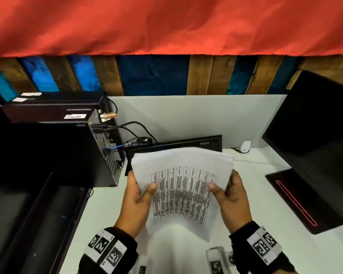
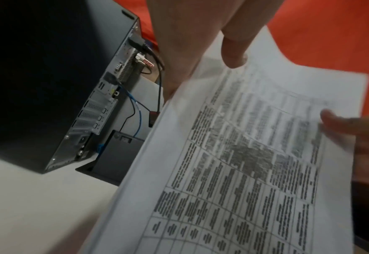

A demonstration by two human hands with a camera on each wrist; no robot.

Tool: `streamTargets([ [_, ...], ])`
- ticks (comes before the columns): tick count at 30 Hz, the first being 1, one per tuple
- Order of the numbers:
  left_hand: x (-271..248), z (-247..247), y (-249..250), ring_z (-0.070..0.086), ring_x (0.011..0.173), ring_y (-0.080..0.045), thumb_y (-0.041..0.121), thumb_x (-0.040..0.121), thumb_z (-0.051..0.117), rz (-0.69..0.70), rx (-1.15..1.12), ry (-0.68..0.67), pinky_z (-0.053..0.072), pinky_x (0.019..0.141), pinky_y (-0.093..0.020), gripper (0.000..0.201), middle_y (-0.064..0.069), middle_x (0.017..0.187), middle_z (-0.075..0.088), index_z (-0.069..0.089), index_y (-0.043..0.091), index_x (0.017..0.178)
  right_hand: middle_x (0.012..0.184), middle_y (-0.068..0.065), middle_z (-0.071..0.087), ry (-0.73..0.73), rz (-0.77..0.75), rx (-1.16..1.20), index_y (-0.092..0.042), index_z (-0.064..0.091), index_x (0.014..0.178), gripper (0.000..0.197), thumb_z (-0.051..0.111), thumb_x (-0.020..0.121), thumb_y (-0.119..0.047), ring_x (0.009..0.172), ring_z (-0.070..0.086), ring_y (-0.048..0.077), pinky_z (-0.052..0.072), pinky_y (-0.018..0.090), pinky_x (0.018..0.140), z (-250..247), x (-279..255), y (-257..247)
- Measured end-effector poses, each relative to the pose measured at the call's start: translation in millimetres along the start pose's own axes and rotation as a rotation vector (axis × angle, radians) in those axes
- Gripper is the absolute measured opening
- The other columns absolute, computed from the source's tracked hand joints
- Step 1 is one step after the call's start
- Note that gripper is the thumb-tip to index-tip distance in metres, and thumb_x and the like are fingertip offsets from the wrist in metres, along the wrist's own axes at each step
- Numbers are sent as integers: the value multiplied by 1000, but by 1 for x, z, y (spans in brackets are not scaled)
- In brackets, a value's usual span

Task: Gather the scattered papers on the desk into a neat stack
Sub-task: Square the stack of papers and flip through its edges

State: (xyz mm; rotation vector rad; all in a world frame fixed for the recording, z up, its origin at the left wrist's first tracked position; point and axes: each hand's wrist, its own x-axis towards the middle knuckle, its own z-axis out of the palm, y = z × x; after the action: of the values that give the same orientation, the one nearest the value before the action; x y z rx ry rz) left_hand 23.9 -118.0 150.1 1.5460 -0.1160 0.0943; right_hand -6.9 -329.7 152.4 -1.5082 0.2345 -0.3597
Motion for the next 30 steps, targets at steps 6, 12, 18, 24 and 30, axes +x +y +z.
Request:
streamTargets([
  [6, -1, 9, 14, 61, 106, 6, -2, 96, 44, 173, 34, 92, 48, 88, -9, 43, 29, 110, 65, 46, 34, 119, 94, -12, 72, 128, -165, -93, -44, 53, 103, 42, 59, 90, -4, 90, 68, 2, 55, 31, 85, 12, -4, -15],
  [12, -4, 7, 19, 49, 125, -3, 10, 89, 57, 340, 140, 151, 44, 98, -16, 73, 30, 134, 44, 26, 59, 134, 136, 1, 38, 133, -543, -405, -51, 32, 138, 74, 64, 87, -7, 123, 41, -7, 42, 18, 99, 14, -13, -27],
  [18, -2, 7, 21, 39, 131, -2, 15, 93, 57, 439, 425, 133, 35, 107, -21, 49, 10, 130, 48, 44, 47, 127, 134, -5, 29, 208, -494, -496, -32, 54, 118, 42, 71, 82, -20, 116, 40, -9, 37, -3, 89, 13, -15, -25],
  [24, -9, 8, 17, 50, 127, 2, 23, 85, 66, 193, 35, 102, 44, 101, -17, 79, 22, 139, 50, 21, 40, 147, 131, -2, 44, 178, -412, -345, -35, 33, 141, 74, 72, 79, -21, 121, 43, -5, 34, 3, 98, 15, -20, -24],
  [30, -17, 9, 5, 54, 123, 0, 22, 83, 66, 97, -8, 40, 47, 99, -17, 68, 22, 130, 58, 34, 29, 143, 125, -14, 55, 131, -228, -88, -37, 26, 139, 85, 74, 71, -28, 113, 56, -3, 46, 10, 94, 12, -25, -18],
])
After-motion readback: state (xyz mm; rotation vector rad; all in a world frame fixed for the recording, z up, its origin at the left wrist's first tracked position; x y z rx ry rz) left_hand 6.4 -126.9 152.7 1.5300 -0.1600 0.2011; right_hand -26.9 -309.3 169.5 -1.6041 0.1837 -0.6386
